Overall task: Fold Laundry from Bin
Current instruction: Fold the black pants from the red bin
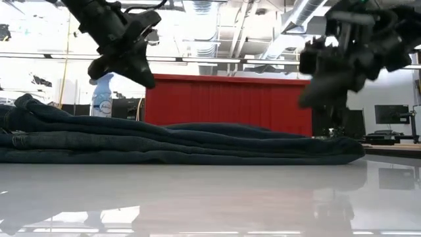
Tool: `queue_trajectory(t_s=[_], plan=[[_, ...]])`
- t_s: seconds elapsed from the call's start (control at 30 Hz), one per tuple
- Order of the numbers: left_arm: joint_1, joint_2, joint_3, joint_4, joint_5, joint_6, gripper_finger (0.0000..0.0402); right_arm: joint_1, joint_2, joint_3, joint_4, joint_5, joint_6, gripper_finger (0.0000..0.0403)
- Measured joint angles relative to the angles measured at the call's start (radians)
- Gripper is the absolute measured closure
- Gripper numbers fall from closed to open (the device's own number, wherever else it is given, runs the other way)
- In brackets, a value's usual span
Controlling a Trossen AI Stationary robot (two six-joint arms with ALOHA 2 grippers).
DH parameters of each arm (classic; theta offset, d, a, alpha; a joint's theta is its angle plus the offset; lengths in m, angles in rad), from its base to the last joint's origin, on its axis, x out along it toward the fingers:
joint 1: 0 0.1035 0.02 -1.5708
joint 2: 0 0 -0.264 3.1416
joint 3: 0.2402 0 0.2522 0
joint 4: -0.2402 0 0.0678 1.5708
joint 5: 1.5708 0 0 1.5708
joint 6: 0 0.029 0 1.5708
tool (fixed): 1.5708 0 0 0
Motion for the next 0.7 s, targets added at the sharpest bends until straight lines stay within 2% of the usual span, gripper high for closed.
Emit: queue_trajectory(t_s=[0.2,0.33,0.47,0.7], plan=[[0.021,0.012,0.0,0.173,0.085,0.093,0.0318,-0.053,-0.146,0.002,-0.075,0.005,0.123,0.0245],[0.035,0.046,0.0,0.247,0.1,0.121,0.0273,-0.111,-0.202,0.001,-0.29,0.015,0.202,0.021],[0.061,0.098,0.0,0.319,0.131,0.104,0.0233,-0.183,-0.217,0.001,-0.469,0.008,0.239,0.0195],[0.102,0.217,0.0,0.512,0.233,0.1,0.019,-0.298,-0.217,0.014,-0.516,0.001,0.238,0.0193]])
